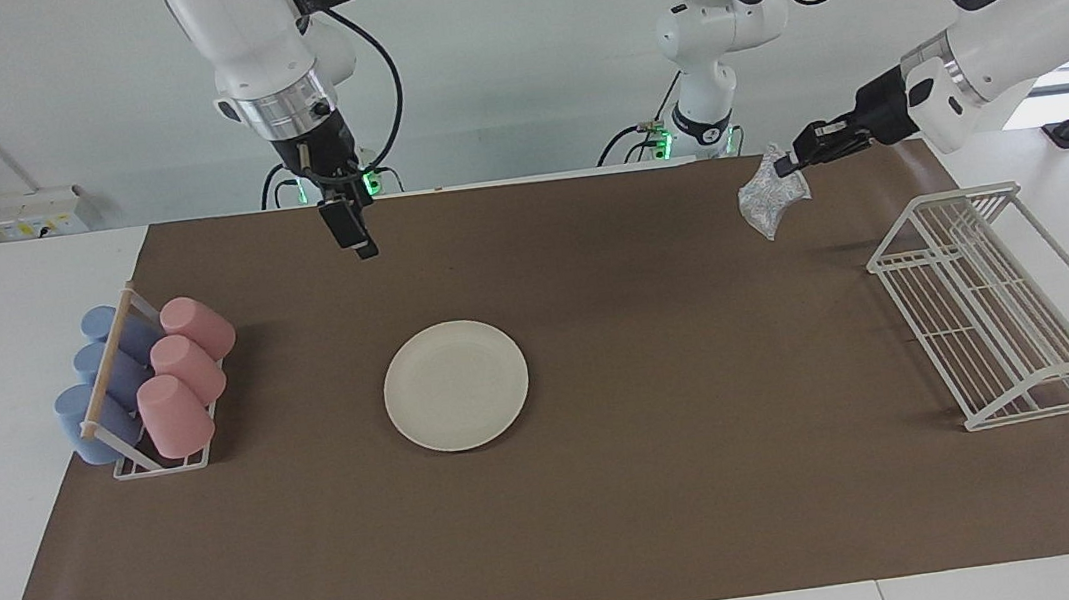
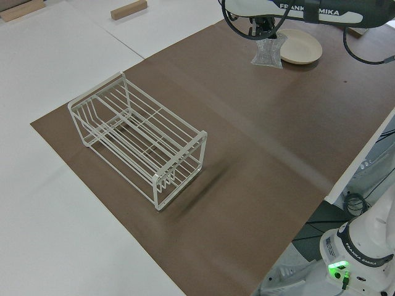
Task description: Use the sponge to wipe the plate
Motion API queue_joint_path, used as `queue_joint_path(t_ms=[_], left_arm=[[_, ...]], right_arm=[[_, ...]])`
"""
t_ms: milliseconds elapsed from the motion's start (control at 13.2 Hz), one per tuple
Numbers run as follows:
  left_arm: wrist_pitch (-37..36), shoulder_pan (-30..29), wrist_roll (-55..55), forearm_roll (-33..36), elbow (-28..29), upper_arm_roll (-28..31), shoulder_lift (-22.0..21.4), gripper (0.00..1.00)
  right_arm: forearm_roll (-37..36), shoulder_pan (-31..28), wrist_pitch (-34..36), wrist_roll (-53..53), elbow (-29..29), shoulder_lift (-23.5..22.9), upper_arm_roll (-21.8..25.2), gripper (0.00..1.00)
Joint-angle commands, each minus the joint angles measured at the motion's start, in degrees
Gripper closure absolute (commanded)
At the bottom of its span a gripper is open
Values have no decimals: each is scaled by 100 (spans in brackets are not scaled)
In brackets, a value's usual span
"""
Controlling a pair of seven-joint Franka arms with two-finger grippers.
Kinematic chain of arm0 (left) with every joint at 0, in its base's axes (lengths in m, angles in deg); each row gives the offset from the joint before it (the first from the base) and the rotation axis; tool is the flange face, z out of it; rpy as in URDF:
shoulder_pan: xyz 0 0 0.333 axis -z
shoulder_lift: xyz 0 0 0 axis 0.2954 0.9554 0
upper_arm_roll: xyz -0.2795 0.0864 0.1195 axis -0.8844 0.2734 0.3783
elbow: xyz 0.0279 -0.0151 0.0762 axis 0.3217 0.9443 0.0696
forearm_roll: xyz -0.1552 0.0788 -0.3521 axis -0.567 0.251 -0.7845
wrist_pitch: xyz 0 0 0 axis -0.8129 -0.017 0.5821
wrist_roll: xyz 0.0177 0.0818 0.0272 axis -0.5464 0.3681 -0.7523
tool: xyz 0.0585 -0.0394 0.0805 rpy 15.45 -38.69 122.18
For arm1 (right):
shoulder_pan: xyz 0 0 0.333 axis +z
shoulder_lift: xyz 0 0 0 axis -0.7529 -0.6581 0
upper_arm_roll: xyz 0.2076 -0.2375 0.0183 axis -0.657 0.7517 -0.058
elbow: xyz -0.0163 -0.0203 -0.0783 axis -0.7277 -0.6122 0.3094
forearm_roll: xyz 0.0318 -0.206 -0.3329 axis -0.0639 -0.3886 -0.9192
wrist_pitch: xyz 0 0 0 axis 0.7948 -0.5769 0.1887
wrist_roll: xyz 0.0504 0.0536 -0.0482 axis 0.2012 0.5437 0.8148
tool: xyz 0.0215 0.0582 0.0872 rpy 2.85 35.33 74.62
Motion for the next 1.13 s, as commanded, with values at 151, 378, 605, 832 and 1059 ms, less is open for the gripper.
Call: queue_joint_path(t_ms=[151, 378, 605, 832, 1059], left_arm=[[656, -7, -760, -1535, 1955, 0, -1148, 100], [762, 54, -1761, -2415, 2897, -9, -1483, 100], [727, 317, -2194, -3161, 3276, -17, -1510, 100], [753, 589, -2590, -3611, 3663, -26, -1607, 100], [1069, 949, -2749, -4139, 3761, -35, -1625, 100]], right_arm=[[-203, 415, -182, 1130, 68, -11, 11, 0], [-150, 917, -315, 1968, 33, 23, -15, 0], [-106, 1155, -315, 2110, -150, 137, -15, 0], [-80, 1208, -314, 2075, -406, 278, -50, 0], [86, 1208, -744, 2730, -415, 252, -339, 0]])
